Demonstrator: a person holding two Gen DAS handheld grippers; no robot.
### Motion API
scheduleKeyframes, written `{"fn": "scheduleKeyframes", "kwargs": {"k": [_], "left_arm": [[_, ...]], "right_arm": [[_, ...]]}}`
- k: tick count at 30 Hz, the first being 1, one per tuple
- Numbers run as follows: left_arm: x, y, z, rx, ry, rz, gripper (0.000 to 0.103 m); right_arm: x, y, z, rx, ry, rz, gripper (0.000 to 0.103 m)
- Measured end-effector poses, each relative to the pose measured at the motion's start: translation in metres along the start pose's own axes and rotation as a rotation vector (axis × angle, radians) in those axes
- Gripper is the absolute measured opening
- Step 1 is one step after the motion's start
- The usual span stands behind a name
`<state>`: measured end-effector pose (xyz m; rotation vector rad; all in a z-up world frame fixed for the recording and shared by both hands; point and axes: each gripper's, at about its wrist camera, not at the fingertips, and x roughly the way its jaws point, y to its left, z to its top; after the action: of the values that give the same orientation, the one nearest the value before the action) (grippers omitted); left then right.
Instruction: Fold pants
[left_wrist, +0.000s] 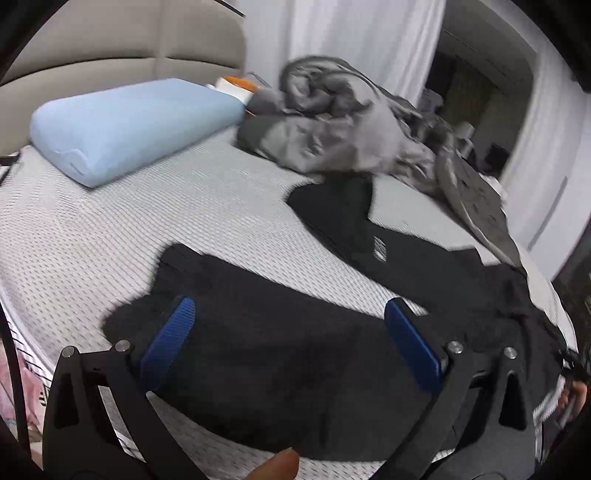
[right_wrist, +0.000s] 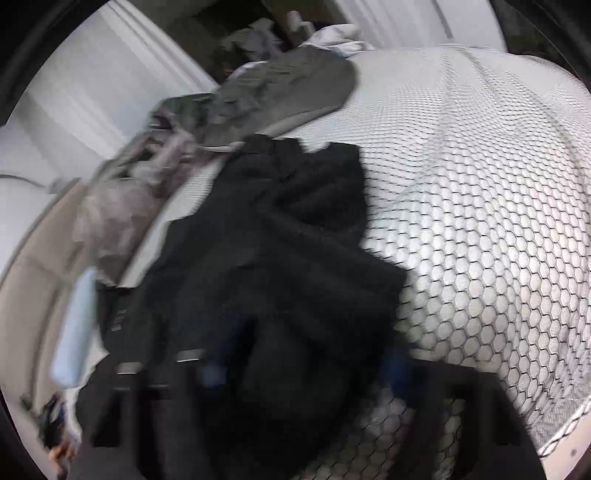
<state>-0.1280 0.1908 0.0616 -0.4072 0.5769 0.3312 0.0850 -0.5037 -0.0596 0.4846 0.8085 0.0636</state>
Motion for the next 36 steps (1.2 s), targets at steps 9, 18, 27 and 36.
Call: {"fn": "scheduleKeyframes", "kwargs": {"k": [9,18,27,36], "left_arm": [[0.048,-0.031,-0.034,0.072,0.086,-0.015,0.102],[0.087,-0.050,-0.048,0.164,0.192,0.026,0.102],[0.093,-0.058,-0.019,0.132,0.149,-0.029,0.102],[0.155,-0.063,0.038,-0.030,0.214,-0.083,0.102]], "right_arm": [[-0.065,-0.018,-0.034,-0.048,-0.126,-0.084,0.019],[-0.065,-0.030,-0.034,-0.064,-0.130,-0.231,0.053],[-0.114,0.028,-0.045,-0.265,-0.323,-0.259,0.101],[-0.090,0.095,-0.047,-0.331,-0.250,-0.053,0.103]]}}
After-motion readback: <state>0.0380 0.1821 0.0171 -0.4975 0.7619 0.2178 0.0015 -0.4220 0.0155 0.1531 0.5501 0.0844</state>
